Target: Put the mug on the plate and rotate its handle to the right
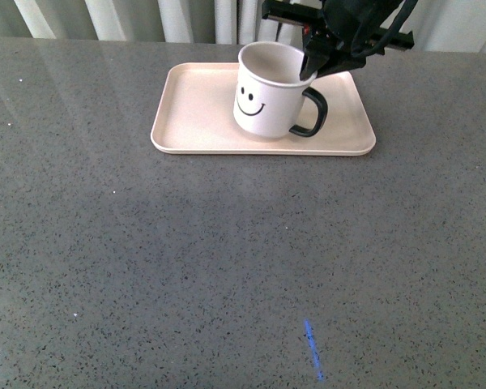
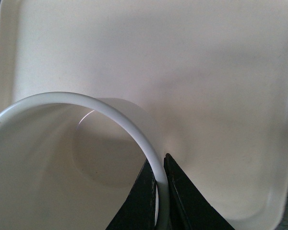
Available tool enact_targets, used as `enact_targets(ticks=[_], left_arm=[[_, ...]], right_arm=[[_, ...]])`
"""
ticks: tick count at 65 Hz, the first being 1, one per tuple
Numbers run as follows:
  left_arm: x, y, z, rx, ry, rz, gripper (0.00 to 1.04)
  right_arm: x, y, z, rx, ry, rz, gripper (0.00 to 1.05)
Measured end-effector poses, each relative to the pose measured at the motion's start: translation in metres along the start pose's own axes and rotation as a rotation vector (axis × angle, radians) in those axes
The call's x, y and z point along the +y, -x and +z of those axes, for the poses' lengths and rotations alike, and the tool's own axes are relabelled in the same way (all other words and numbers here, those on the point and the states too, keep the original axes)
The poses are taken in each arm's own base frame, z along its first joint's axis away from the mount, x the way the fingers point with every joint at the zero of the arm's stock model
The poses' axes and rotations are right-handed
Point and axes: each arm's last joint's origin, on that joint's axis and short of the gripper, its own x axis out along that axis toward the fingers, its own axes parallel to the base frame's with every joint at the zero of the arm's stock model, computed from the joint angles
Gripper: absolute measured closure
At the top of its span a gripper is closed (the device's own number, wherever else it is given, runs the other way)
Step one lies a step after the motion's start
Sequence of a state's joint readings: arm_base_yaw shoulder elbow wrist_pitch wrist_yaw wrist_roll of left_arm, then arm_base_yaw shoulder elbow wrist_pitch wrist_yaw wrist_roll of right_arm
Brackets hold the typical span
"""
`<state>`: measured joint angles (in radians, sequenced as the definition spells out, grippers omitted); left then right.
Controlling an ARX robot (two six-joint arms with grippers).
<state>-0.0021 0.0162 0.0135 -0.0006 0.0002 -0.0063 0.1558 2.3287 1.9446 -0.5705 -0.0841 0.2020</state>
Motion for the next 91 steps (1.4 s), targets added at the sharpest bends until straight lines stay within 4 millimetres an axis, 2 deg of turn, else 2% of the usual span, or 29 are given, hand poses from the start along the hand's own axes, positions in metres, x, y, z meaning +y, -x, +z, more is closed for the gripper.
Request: enact_targets(ticks=[11,18,35,66,91], left_arm=[[0.0,0.0,0.0,0.0,0.0,0.0,0.09],[0.0,0.0,0.0,0.0,0.0,0.0,0.09],[0.0,0.0,0.0,0.0,0.0,0.0,0.09],[0.0,0.0,0.0,0.0,0.0,0.0,0.09],[0.0,0.0,0.0,0.0,0.0,0.0,0.09]], right_arm=[[-0.009,0.016,0.017,-0.011,0.129,0.01,1.03],[-0.01,0.018,0.022,-0.001,0.21,0.035,1.03],[-0.008,-0.001,0.02,0.06,0.383,0.077,1.03],[0.004,-0.02,0.027,0.092,0.537,0.131,1.03],[0.004,-0.022,0.03,0.091,0.577,0.132,1.03]])
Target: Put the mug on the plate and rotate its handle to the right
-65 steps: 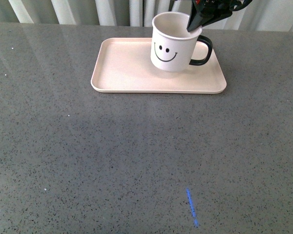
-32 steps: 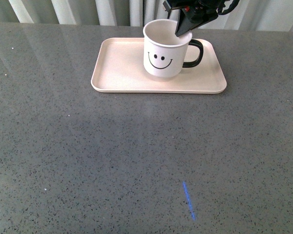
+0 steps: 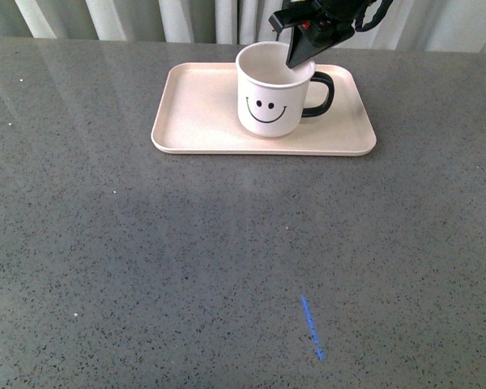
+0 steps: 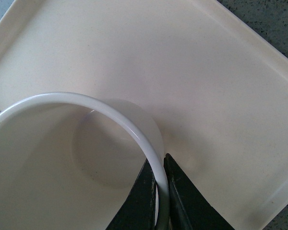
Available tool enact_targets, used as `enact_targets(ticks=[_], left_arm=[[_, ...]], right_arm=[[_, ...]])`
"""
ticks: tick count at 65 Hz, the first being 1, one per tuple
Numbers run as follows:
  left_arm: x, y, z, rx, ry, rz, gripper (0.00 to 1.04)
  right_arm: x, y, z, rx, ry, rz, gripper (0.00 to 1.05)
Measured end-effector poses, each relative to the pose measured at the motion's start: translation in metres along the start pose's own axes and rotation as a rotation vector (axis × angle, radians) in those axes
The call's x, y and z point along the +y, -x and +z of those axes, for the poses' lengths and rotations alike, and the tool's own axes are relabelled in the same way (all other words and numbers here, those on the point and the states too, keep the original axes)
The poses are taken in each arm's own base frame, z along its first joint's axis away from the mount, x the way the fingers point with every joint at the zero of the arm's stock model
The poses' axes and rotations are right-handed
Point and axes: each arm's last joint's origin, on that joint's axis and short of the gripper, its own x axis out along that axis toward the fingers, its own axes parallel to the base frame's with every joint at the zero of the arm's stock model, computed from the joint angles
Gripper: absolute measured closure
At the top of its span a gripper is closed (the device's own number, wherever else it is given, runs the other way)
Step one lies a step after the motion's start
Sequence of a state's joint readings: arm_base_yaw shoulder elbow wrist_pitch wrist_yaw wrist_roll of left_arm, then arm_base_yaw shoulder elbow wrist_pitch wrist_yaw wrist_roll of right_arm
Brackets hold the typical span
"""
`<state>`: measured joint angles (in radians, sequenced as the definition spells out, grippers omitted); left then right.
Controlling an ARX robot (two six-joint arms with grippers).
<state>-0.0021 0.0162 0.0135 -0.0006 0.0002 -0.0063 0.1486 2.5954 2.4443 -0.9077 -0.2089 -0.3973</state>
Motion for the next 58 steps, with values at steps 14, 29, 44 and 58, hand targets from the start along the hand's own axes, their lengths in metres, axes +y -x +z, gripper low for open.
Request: enact_targets(ticks=[14,29,44,58], left_arm=[[0.0,0.0,0.0,0.0,0.0,0.0,0.09],[0.0,0.0,0.0,0.0,0.0,0.0,0.09],[0.0,0.0,0.0,0.0,0.0,0.0,0.09],[0.0,0.0,0.0,0.0,0.0,0.0,0.09]], right_arm=[[0.0001,0.0,0.0,0.002,0.012,-0.002,1.03],[0.0005,-0.0005,0.0,0.004,0.022,-0.006,1.03],[0.0005,-0.0024,-0.0008,0.01,0.026,-0.009,1.03],[0.0003,-0.0067,-0.003,0.019,0.035,-0.012,1.03]])
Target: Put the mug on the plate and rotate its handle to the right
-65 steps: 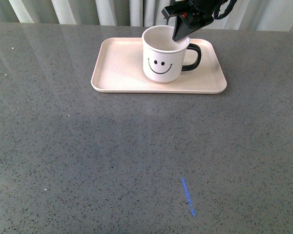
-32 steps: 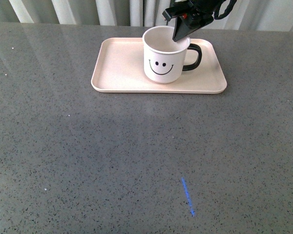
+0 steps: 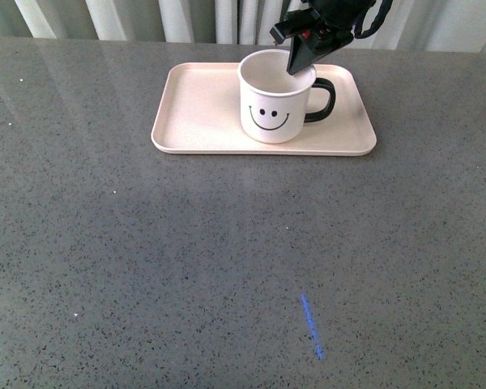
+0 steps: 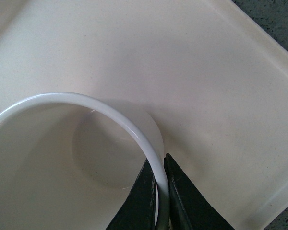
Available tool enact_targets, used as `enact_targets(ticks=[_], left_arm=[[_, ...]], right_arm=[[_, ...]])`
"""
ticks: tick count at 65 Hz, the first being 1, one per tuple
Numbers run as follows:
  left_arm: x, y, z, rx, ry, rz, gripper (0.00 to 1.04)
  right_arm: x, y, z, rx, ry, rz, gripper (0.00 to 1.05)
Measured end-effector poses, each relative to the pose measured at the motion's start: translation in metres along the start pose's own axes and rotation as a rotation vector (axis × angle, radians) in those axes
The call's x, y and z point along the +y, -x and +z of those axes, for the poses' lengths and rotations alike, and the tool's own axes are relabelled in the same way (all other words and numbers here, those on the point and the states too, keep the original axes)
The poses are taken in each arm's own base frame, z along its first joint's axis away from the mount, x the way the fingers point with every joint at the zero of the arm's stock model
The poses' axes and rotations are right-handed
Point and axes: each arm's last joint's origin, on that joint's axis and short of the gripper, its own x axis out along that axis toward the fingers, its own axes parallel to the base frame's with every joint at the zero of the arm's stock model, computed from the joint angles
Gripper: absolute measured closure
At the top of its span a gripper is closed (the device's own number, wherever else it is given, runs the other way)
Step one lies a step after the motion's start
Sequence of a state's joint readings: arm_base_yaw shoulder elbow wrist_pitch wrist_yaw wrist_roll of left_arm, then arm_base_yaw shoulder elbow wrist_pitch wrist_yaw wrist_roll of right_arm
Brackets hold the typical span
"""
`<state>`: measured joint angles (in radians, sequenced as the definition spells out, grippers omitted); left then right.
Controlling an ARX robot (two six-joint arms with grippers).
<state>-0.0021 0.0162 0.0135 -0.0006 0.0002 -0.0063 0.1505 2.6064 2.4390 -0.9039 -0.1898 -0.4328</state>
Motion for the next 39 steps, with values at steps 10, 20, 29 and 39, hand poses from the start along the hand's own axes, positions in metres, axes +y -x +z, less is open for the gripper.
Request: enact_targets(ticks=[10,20,29,39], left_arm=[[0.0,0.0,0.0,0.0,0.0,0.0,0.09],[0.0,0.0,0.0,0.0,0.0,0.0,0.09],[0.0,0.0,0.0,0.0,0.0,0.0,0.09],[0.0,0.0,0.0,0.0,0.0,0.0,0.09]], right_arm=[[-0.0001,0.0,0.0,0.001,0.006,-0.003,1.03],[-0.0002,-0.0001,0.0,0.001,0.008,-0.005,1.03],[-0.0004,-0.0002,0.0003,-0.002,0.011,-0.008,1.03],[-0.0004,-0.0006,0.0003,0.0,0.021,-0.013,0.93]])
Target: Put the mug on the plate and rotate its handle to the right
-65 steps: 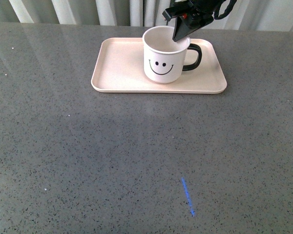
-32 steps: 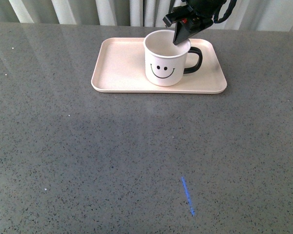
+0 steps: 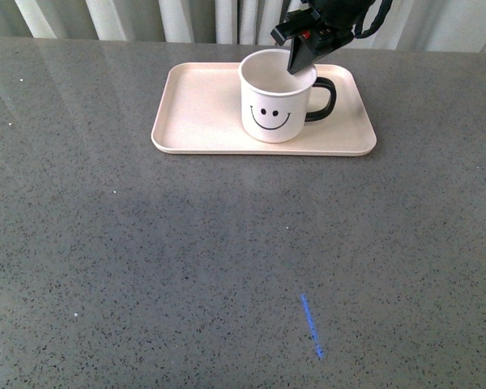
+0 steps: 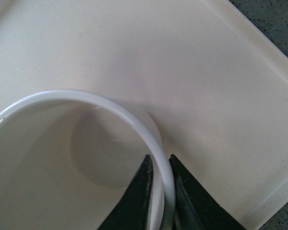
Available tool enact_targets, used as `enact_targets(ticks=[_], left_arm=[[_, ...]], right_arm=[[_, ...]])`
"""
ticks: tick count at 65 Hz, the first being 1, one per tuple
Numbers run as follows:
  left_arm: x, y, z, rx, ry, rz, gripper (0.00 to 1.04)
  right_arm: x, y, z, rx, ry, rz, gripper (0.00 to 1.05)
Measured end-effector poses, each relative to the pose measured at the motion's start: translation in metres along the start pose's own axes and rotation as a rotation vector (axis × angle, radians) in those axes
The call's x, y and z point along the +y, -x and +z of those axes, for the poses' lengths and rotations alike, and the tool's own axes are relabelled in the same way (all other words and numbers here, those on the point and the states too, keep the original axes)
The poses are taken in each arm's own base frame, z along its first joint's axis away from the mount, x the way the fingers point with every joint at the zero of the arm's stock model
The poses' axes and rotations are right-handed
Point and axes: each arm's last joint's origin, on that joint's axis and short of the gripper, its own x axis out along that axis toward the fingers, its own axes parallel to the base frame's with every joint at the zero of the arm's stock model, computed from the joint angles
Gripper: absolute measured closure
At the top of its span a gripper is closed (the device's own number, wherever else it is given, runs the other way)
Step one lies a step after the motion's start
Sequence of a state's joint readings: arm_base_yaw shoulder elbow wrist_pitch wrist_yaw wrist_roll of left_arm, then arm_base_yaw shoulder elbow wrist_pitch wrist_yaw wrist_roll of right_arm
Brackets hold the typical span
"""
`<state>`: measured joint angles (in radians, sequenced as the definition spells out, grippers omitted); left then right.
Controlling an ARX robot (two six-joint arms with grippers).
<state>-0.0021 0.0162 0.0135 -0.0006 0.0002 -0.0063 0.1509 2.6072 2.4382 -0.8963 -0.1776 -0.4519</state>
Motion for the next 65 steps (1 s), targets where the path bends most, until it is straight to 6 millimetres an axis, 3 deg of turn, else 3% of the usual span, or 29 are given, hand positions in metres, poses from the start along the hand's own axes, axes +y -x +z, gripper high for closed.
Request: enact_targets(ticks=[21,24,35,46,65], left_arm=[[0.0,0.0,0.0,0.0,0.0,0.0,0.09],[0.0,0.0,0.0,0.0,0.0,0.0,0.09],[0.0,0.0,0.0,0.0,0.0,0.0,0.09],[0.0,0.0,0.0,0.0,0.0,0.0,0.09],[0.0,0.0,0.0,0.0,0.0,0.0,0.09]], right_arm=[[0.0,-0.003,-0.001,0.007,0.013,-0.008,0.45],[-0.001,-0.002,0.0,0.001,0.014,-0.012,0.33],[-0.002,0.0,0.003,-0.024,0.017,-0.022,0.08],[-0.003,0.013,0.003,-0.064,0.017,-0.014,0.09],[-0.014,0.063,0.005,-0.184,-0.005,-0.006,0.09]])
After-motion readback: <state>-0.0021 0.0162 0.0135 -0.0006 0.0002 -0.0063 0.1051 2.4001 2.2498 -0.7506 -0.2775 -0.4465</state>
